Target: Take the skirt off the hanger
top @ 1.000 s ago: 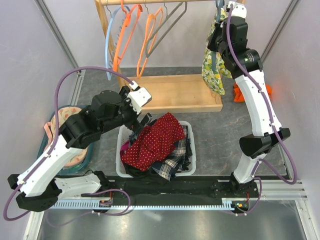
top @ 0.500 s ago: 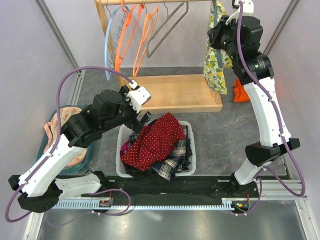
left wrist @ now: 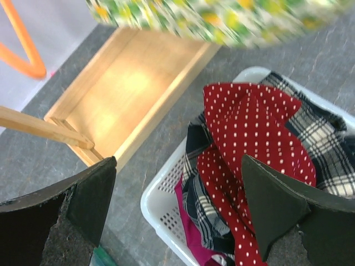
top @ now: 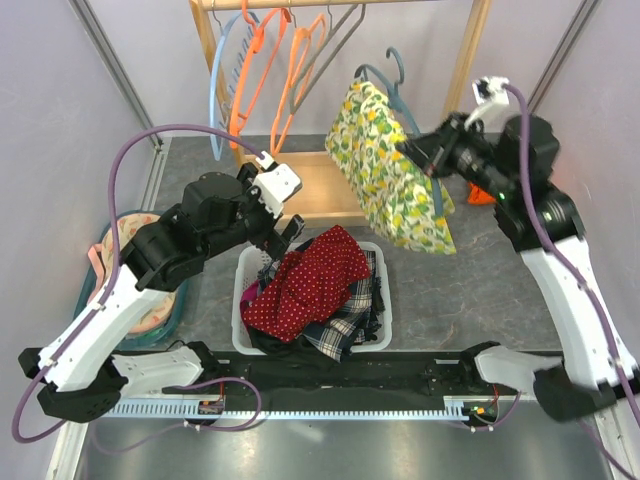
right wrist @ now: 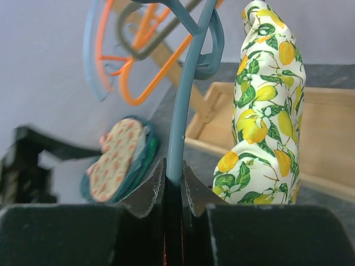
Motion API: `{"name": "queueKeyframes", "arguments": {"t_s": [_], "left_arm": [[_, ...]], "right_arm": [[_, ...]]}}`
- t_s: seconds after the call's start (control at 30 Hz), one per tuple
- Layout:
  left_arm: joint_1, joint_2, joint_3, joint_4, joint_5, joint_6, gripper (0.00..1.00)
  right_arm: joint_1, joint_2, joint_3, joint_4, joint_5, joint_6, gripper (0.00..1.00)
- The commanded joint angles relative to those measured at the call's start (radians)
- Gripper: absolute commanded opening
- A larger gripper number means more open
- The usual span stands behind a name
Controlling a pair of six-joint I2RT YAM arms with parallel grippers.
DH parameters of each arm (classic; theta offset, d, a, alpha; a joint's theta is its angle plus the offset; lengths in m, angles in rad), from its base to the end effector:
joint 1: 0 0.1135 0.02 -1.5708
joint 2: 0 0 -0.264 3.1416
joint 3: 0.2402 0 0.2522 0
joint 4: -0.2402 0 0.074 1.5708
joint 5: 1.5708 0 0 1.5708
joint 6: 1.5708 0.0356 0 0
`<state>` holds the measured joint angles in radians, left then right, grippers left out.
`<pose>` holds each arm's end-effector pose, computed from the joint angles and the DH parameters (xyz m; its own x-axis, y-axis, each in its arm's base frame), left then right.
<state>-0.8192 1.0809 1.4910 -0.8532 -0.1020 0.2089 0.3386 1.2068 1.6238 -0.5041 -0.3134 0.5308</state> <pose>0.1360 -0.1403 0.4522 -0.1487 0.4612 -0.8747 0.7103 0.6653 0.2301 0.2163 0.0878 0.5049 -0.3774 0.3777 -0.8456 -0.4808 0.7005 0.5274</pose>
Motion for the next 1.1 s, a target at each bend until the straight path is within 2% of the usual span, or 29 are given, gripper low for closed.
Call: {"name": "queueKeyframes", "arguments": {"t_s": [0.0, 0.17, 0.23, 0.3, 0.43, 0.53, 0.57, 0.63, 0.67, 0.77, 0.8, 0.83, 0.9, 0.93, 1.0, 1.07], "left_arm": [[0.003, 0.052, 0.061, 0.098, 0.036, -0.046, 1.00], [0.005, 0.143, 0.026, 0.216, 0.079, -0.104, 1.00], [0.005, 0.189, 0.055, 0.236, 0.093, -0.124, 0.99], [0.005, 0.217, 0.121, 0.249, 0.146, -0.143, 0.99], [0.006, 0.296, 0.262, 0.203, 0.251, -0.282, 0.99], [0.020, 0.349, 0.330, 0.164, 0.471, -0.336, 0.99], [0.025, 0.362, 0.340, 0.163, 0.621, -0.347, 1.00], [0.041, 0.373, 0.341, 0.167, 0.772, -0.365, 0.99], [0.046, 0.376, 0.330, 0.177, 0.905, -0.371, 0.99], [0.061, 0.379, 0.307, 0.218, 1.072, -0.401, 1.00], [0.068, 0.381, 0.299, 0.229, 1.105, -0.405, 0.88], [0.068, 0.382, 0.292, 0.244, 1.157, -0.405, 0.80], [0.068, 0.384, 0.278, 0.267, 1.159, -0.408, 0.62], [0.068, 0.390, 0.278, 0.269, 1.142, -0.405, 0.56], [0.069, 0.396, 0.290, 0.276, 1.105, -0.405, 0.51], [0.069, 0.409, 0.313, 0.275, 1.011, -0.413, 0.55]], "right_arm": [[0.000, -0.214, -0.050, 0.160, -0.148, 0.129, 0.00], [0.002, -0.320, -0.045, 0.205, -0.226, 0.236, 0.00], [0.000, -0.332, -0.029, 0.207, -0.249, 0.261, 0.00], [0.000, -0.351, -0.027, 0.207, -0.271, 0.288, 0.00], [0.002, -0.383, -0.047, 0.210, -0.289, 0.307, 0.00], [0.000, -0.395, -0.057, 0.208, -0.296, 0.304, 0.00], [-0.001, -0.397, -0.059, 0.210, -0.297, 0.302, 0.00], [0.000, -0.397, -0.062, 0.210, -0.300, 0.296, 0.00], [0.000, -0.395, -0.062, 0.207, -0.300, 0.294, 0.00], [0.000, -0.394, -0.061, 0.205, -0.302, 0.285, 0.00], [0.002, -0.392, -0.065, 0.203, -0.302, 0.284, 0.00], [0.000, -0.392, -0.067, 0.205, -0.299, 0.285, 0.00], [0.000, -0.391, -0.074, 0.222, -0.305, 0.293, 0.00], [0.000, -0.391, -0.077, 0.229, -0.305, 0.296, 0.00], [0.002, -0.392, -0.090, 0.255, -0.311, 0.314, 0.00], [0.000, -0.391, -0.096, 0.263, -0.314, 0.322, 0.00]]}}
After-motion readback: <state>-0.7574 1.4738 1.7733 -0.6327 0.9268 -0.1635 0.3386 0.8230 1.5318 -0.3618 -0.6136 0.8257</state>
